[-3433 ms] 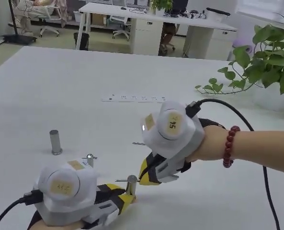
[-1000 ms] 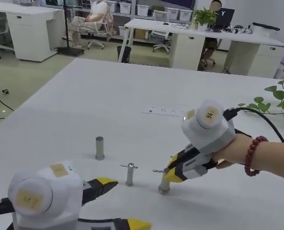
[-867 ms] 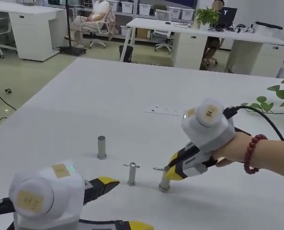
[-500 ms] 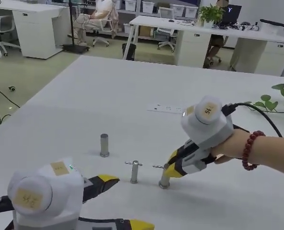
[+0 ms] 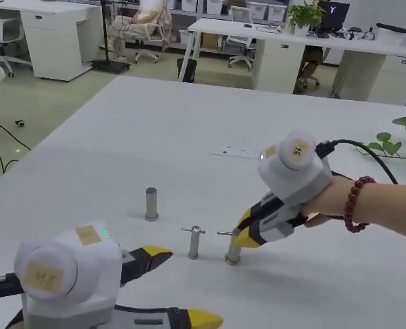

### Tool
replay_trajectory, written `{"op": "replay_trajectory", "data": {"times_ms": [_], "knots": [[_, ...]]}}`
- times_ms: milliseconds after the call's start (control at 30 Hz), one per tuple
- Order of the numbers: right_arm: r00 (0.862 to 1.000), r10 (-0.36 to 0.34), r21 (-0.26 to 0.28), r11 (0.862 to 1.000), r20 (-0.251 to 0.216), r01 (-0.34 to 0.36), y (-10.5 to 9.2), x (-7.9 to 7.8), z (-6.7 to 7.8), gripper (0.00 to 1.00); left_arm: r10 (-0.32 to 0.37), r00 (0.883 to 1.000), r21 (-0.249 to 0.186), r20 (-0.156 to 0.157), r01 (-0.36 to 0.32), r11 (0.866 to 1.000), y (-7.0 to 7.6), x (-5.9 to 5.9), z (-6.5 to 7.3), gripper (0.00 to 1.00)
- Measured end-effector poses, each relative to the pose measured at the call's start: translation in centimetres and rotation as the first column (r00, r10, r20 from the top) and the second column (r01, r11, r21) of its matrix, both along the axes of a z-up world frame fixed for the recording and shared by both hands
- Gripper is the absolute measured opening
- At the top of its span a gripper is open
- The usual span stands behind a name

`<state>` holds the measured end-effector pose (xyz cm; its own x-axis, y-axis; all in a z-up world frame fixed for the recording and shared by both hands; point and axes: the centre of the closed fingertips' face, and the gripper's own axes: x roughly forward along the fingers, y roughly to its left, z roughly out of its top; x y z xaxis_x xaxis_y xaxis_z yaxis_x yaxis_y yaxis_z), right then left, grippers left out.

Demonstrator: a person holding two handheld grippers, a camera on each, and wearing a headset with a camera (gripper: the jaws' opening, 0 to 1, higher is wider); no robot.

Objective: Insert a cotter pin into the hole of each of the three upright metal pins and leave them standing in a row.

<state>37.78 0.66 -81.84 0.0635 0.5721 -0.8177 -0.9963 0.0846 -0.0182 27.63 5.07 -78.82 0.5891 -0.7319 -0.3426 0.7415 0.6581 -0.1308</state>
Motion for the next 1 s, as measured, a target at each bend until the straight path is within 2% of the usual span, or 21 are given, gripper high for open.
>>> {"op": "replay_trajectory", "data": {"times_ms": [100, 333, 500, 600, 700, 900, 1000], "knots": [[1.0, 0.005, -0.007, 1.0, 0.003, -0.005, 0.0, 0.0, -0.1, 0.15, 0.002, 1.0, 0.006, -0.002, -0.002, 1.0, 0.0, 0.1, -0.1, 0.71], [0.997, -0.07, 0.012, 0.997, -0.023, 0.07, -0.2, 0.1, 0.0, 0.24, 0.013, 1.0, 0.003, -0.002, -0.013, 1.0, 0.2, 0.1, 0.1, 0.73], [0.988, -0.137, 0.091, 0.986, -0.065, 0.143, 0.9, 0.3, 1.3, 0.27, 0.014, 1.0, 0.006, -0.007, -0.014, 1.0, 0.3, -0.2, 0.2, 0.76], [0.985, -0.155, 0.134, 0.977, -0.071, 0.164, 1.6, 0.5, 2.2, 0.3, 0.015, 1.0, 0.003, -0.011, -0.015, 1.0, 0.4, -0.3, 0.4, 0.78], [0.975, -0.2, 0.204, 0.955, -0.1, 0.217, 3.0, 1.0, 3.5, 0.31, 0.026, 1.0, 0.014, -0.014, -0.026, 1.0, 0.9, -0.4, 0.6, 0.82], [0.973, -0.218, 0.247, 0.941, -0.078, 0.23, 5.3, 1.8, 4.3, 0.33, 0.049, 0.999, 0.037, -0.008, -0.048, 0.998, 2.2, -0.7, 0.4, 0.86], [0.973, -0.224, 0.256, 0.938, -0.061, 0.232, 6.6, 2.0, 4.2, 0.34, 0.06, 0.998, 0.026, -0.006, -0.06, 0.998, 2.8, -0.8, 0.6, 0.89]]}}
